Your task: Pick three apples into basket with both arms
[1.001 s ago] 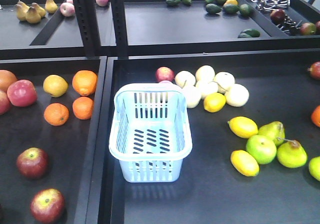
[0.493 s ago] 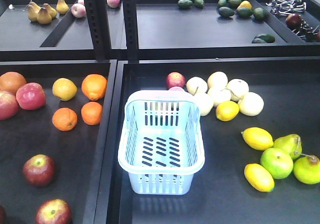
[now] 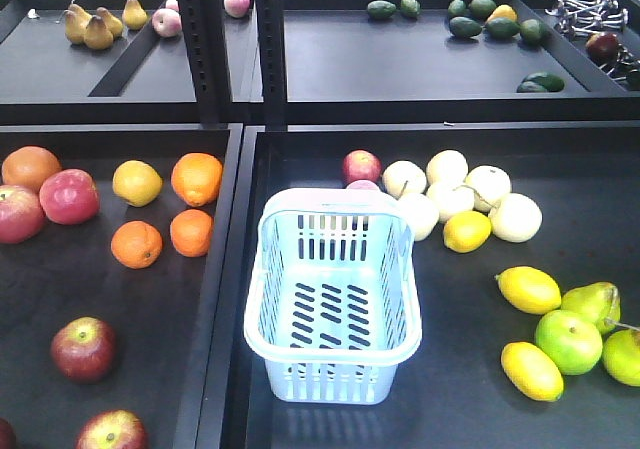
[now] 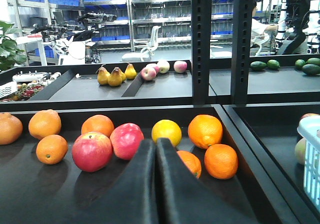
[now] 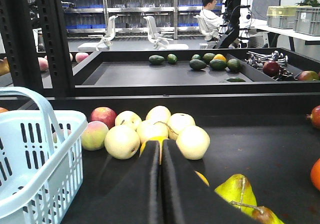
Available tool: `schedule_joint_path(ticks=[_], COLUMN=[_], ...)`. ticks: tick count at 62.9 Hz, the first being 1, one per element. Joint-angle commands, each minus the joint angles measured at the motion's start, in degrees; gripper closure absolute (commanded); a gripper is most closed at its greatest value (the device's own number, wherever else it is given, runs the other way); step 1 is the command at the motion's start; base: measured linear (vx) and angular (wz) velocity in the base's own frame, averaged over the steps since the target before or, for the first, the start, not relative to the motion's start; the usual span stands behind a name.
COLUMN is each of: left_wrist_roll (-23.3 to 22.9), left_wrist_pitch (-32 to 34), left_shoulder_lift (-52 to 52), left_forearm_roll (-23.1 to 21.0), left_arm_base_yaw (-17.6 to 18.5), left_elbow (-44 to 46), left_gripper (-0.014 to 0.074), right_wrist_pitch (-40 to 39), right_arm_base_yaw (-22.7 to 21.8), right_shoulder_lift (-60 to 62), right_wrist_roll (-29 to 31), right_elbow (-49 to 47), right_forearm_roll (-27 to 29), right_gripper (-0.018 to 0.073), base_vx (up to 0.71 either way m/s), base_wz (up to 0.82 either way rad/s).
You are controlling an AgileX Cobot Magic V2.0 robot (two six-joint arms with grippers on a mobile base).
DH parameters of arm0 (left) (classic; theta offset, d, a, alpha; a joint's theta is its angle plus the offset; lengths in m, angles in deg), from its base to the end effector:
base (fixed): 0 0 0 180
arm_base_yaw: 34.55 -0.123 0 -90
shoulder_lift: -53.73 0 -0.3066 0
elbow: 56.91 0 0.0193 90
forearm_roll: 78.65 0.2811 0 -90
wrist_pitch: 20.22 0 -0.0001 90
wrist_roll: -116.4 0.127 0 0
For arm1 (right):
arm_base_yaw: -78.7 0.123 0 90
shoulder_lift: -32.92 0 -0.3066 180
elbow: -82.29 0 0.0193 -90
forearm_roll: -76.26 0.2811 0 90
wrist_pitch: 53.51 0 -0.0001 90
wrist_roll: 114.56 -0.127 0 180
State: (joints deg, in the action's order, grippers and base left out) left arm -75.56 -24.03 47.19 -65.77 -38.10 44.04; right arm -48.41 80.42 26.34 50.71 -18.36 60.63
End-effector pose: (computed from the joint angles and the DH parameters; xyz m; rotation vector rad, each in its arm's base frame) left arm 0.1008 0.0082 0.2002 -0.0478 1.5584 0.0727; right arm 0.1014 0.0000 0.1954 -0.0167 1.5854 -0.0070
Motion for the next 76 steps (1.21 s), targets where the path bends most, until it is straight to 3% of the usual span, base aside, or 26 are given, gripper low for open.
schedule_joint_path(ticks=[1, 62, 65, 76], left_wrist_roll=[-0.5, -0.7, -2.4, -17.8], left_wrist_pitch=[4.2, 4.2, 4.5, 5.7], left_shoulder_lift=[0.9, 0.9, 0.9, 0.9], left_forearm_roll=[0.0, -0.3, -1.8, -16.8], left_arm_base_yaw=[0.0, 0.0, 0.0, 0.0], left_elbow=[-0.5, -0.5, -0.5, -0.5], left_gripper=[0.0603, 0.0603, 0.0603, 0.0603], right_wrist_pitch=[-4.3, -4.3, -4.3, -4.3], right_arm_base_yaw=[-0.4, -0.4, -0.4, -0.4], right_shoulder_lift=[0.8, 0.8, 0.8, 0.8], right_wrist_roll=[0.2, 0.2, 0.2, 0.2], right_elbow=[0.8, 0.8, 0.8, 0.8], right_forearm_roll=[-0.7, -0.7, -0.7, -0.7], right_gripper=[0.0564, 0.0564, 0.0564, 0.0564], base_vx=[0.02, 0.00, 0.00, 0.00], base_wz=[0.01, 0.00, 0.00, 0.00])
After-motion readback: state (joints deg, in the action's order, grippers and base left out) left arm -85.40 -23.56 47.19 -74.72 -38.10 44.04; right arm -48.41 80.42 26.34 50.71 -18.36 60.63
